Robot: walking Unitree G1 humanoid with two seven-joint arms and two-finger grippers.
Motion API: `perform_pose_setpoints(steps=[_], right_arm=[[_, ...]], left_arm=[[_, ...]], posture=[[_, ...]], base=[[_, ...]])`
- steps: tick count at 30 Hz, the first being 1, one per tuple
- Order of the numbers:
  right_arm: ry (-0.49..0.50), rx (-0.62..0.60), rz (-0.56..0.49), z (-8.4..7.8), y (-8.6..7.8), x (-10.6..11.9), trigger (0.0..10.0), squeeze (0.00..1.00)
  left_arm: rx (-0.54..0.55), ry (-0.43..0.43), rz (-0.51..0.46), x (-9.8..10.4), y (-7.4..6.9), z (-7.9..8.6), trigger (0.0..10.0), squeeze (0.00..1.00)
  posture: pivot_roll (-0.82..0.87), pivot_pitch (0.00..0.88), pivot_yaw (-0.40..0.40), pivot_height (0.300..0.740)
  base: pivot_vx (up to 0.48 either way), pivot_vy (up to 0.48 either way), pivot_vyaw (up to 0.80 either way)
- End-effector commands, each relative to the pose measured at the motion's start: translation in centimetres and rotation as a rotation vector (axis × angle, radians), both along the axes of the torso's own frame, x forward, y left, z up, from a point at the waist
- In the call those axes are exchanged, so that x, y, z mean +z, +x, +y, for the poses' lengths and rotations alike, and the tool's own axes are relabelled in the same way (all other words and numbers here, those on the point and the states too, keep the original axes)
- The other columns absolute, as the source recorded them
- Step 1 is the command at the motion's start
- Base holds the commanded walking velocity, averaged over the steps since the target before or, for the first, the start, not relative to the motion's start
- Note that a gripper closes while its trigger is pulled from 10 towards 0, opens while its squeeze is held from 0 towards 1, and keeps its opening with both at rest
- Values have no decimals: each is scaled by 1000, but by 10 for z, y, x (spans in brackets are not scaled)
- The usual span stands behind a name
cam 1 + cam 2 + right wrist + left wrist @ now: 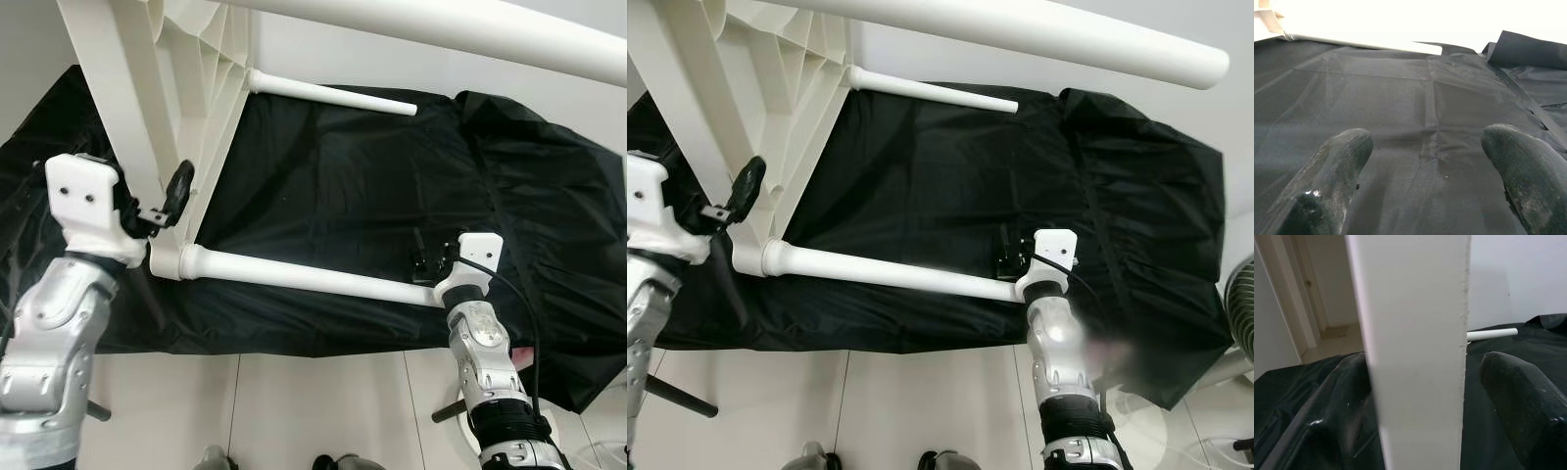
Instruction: Building children table
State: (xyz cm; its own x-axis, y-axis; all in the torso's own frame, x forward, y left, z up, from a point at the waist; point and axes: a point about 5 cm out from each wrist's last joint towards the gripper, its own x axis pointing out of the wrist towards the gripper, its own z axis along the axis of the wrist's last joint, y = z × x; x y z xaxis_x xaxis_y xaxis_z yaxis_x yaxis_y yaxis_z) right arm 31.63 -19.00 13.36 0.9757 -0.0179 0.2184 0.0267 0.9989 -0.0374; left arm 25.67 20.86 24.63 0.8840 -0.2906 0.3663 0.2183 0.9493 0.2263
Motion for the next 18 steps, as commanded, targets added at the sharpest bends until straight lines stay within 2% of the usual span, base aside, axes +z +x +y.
perform_pose_setpoints(steps=[1, 3, 4, 5, 8, 11, 12, 14, 15, 17, 18], right_arm=[[10, -11, 8, -4, -1, -4, 10000, 0], [11, -7, 8, -3, 0, -3, 10000, 0], [11, -7, 8, -3, 0, -3, 10000, 0], [10, -5, 9, -3, 0, -3, 10000, 0], [10, -2, 9, -3, 1, -3, 10000, 0], [10, 4, 10, -1, 2, -3, 10000, 0], [11, 7, 10, 0, 3, -3, 10000, 0], [11, 7, 10, 0, 3, -3, 10000, 0], [10, 10, 10, 0, 4, -3, 10000, 0], [10, 10, 10, 0, 4, -3, 10000, 0], [10, 12, 10, 1, 5, -3, 10000, 0]], left_arm=[[-228, 117, 31, 0, -12, -3, 10000, 0], [-169, 142, -26, 5, -17, 11, 10000, 0], [-169, 142, -26, 5, -17, 11, 10000, 0], [-159, 99, -28, 9, -19, 19, 10000, 0], [-150, 62, -38, 14, -22, 23, 10000, 0], [-189, 31, -39, 18, -30, 25, 10000, 0], [-244, 58, -23, 15, -39, 21, 10000, 0], [-244, 58, -23, 15, -39, 21, 10000, 0], [-331, 85, 31, 7, -48, 15, 10000, 0], [-331, 85, 31, 7, -48, 15, 10000, 0], [-407, 127, 67, -1, -57, 9, 10000, 0]], posture=[[57, 119, -71, 740], [59, 120, -73, 740], [59, 120, -73, 740], [63, 120, -76, 740], [67, 120, -81, 740], [70, 120, -83, 740], [74, 121, -86, 740], [74, 121, -86, 740], [75, 119, -86, 740], [75, 119, -86, 740], [76, 119, -86, 740]], base=[[0, 0, 0], [0, 0, 0], [0, 0, 0], [0, 0, 0], [0, 0, 0], [0, 0, 0], [0, 0, 0], [0, 0, 0], [0, 0, 0], [0, 0, 0], [0, 0, 0]])
